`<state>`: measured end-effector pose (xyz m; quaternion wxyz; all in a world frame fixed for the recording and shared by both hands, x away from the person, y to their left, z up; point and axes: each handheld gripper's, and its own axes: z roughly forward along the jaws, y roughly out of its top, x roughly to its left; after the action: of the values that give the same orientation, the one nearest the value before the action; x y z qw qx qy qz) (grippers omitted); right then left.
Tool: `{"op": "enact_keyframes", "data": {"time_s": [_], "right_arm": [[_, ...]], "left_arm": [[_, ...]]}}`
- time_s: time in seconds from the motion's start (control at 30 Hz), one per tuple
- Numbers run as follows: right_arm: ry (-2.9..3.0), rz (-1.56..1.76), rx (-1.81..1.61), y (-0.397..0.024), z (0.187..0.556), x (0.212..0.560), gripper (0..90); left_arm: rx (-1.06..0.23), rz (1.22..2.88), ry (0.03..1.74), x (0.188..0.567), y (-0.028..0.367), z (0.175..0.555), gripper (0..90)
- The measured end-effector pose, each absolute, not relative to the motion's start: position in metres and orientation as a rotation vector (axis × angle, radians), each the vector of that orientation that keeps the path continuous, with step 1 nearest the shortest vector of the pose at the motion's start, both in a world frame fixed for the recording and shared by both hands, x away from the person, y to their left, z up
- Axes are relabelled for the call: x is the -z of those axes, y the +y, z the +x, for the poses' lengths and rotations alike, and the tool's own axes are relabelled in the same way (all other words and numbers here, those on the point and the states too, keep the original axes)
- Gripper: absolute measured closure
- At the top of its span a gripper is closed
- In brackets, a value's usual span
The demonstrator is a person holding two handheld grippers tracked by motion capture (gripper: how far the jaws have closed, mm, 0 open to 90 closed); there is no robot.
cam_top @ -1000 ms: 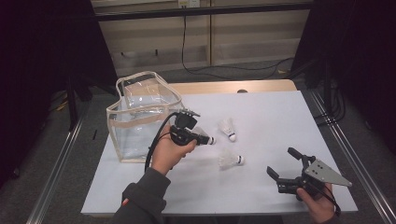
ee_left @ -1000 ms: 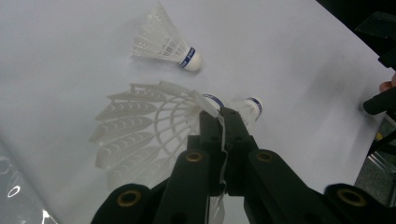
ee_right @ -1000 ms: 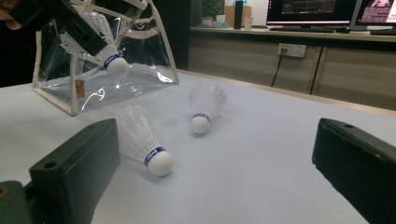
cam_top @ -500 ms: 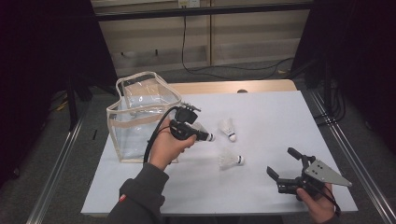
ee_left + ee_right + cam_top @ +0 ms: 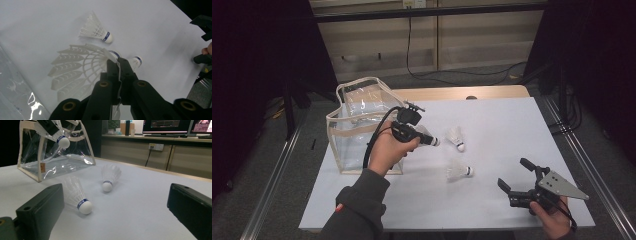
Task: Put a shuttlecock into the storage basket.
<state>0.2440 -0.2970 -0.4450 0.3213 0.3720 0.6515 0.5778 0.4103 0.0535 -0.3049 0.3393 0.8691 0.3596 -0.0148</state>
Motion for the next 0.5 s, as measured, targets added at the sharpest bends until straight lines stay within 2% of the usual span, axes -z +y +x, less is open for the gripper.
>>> {"op": "enact_keyframes", "data": {"time_s": [0.5], "right_arm": [[1.709,0.98,-1.52,-0.297,0.244,0.445,0.7]], "left_arm": [[0.067,2.275,0.955,0.288,0.055,0.418,89.7]]}}
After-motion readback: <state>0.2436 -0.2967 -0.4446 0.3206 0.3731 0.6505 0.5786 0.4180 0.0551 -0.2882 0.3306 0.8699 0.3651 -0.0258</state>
